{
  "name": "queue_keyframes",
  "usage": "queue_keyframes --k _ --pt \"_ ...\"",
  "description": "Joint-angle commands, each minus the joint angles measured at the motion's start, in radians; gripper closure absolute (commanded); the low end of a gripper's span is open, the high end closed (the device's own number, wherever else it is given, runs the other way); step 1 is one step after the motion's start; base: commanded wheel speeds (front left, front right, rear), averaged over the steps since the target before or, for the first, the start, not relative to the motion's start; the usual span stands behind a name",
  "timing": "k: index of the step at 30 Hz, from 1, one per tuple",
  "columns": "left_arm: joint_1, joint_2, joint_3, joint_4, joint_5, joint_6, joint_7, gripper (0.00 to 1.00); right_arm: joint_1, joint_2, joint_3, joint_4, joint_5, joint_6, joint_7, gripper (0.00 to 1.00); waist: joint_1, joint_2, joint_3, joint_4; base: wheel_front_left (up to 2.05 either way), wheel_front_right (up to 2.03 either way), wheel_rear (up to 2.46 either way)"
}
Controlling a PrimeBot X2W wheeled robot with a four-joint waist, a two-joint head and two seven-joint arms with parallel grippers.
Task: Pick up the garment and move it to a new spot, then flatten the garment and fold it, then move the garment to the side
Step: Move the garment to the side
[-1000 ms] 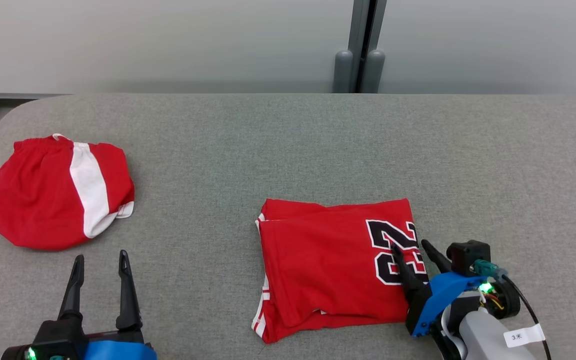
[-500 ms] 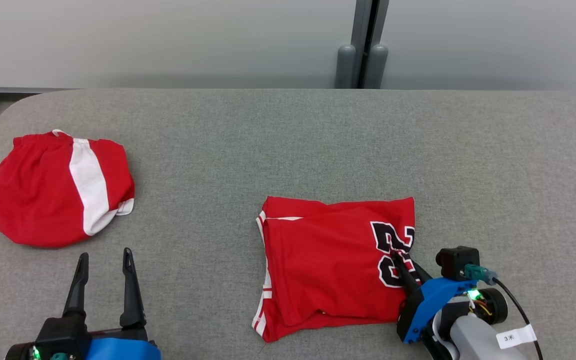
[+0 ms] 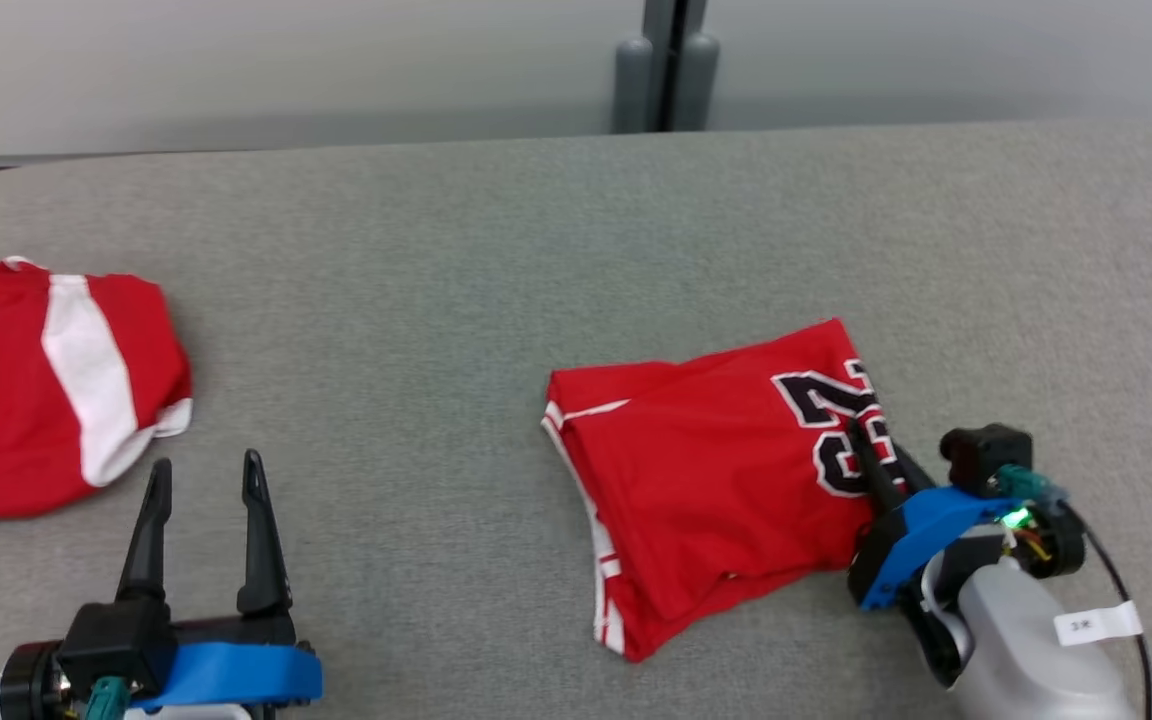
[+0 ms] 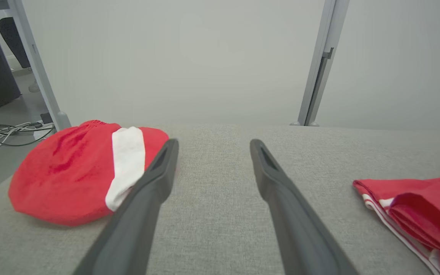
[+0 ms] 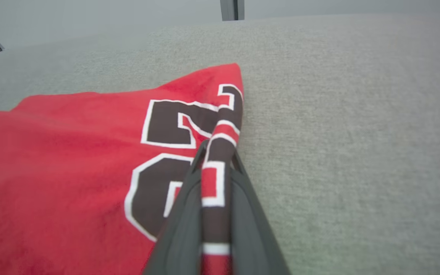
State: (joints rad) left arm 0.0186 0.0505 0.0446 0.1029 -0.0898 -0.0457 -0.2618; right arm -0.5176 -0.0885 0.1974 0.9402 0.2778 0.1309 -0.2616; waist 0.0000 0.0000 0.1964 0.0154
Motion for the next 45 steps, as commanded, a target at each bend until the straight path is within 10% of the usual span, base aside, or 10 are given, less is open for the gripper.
queue_keyframes --k 1,21,45 --pt "-0.030 0.000 -0.002 -0.012 -0.002 -0.004 -0.004 0.00 -0.019 -0.021 -0.022 -0.016 -0.015 0.000 -0.004 1.00 0.0000 0.0000 0.018 -0.019 0.00 0.00 0.00" --pt "-0.165 0.028 0.023 -0.078 0.058 -0.040 -0.004 0.00 -0.030 -0.020 -0.153 -0.148 -0.078 0.000 -0.004 1.00 0.0000 0.0000 0.200 -0.268 0.00 0.00 0.00" --pt "-0.264 0.060 0.017 -0.179 0.081 -0.055 -0.004 0.00 -0.590 -0.201 -0.043 0.010 -0.160 0.000 0.014 1.00 0.0000 0.0000 0.375 -0.205 0.00 0.00 0.00"
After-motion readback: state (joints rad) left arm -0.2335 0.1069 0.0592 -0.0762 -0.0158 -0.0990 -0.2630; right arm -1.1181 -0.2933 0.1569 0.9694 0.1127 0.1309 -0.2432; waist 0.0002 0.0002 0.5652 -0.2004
